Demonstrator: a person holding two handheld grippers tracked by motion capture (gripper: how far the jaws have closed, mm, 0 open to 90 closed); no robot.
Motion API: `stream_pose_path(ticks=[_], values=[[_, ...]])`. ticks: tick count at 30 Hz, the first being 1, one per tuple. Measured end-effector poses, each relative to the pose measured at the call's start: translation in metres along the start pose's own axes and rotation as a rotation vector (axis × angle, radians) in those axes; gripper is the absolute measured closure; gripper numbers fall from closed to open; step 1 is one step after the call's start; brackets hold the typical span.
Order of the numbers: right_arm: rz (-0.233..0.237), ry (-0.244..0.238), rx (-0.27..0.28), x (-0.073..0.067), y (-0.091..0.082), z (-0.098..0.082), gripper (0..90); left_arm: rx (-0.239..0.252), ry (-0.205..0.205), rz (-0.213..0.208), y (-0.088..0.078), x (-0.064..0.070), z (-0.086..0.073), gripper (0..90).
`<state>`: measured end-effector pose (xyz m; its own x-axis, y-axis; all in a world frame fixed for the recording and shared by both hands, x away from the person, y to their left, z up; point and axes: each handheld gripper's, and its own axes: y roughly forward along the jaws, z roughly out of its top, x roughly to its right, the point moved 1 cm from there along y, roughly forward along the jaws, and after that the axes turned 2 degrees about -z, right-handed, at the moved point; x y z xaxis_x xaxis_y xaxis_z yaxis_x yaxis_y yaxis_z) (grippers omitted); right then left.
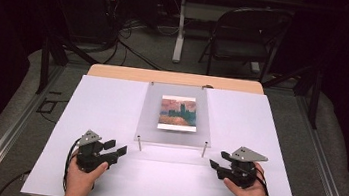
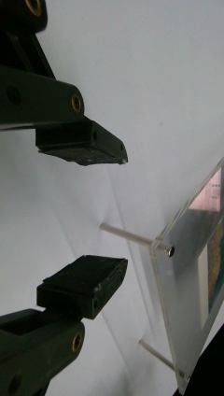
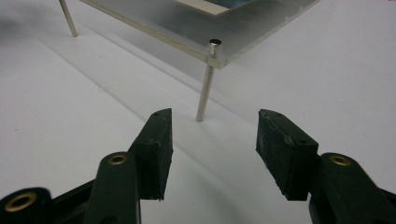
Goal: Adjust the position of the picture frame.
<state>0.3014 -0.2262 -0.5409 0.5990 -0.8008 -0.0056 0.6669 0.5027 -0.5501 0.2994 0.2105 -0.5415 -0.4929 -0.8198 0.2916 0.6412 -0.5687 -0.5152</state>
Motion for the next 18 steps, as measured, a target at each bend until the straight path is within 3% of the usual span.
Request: stream_pose_path(ticks=[4,8,10,18], values=[[-0.010,0.022,0.012,0.010,-0.002,-0.002,43.1,-0.017,-0.014,0.024,-0.003,-0.004,0.001,42.6],[0.004,0.056,0.018,0.014,-0.002,-0.004,39.5,-0.019,-0.043,0.012,-0.004,-0.008,0.002,39.4],[-0.003,0.060,0.000,0.016,-0.002,-0.004,33.2,-0.015,-0.052,0.024,-0.005,-0.010,0.003,34.3],[-0.038,0.090,0.006,0.018,-0.003,-0.003,21.8,-0.030,-0.040,0.052,-0.007,-0.015,0.005,28.1]])
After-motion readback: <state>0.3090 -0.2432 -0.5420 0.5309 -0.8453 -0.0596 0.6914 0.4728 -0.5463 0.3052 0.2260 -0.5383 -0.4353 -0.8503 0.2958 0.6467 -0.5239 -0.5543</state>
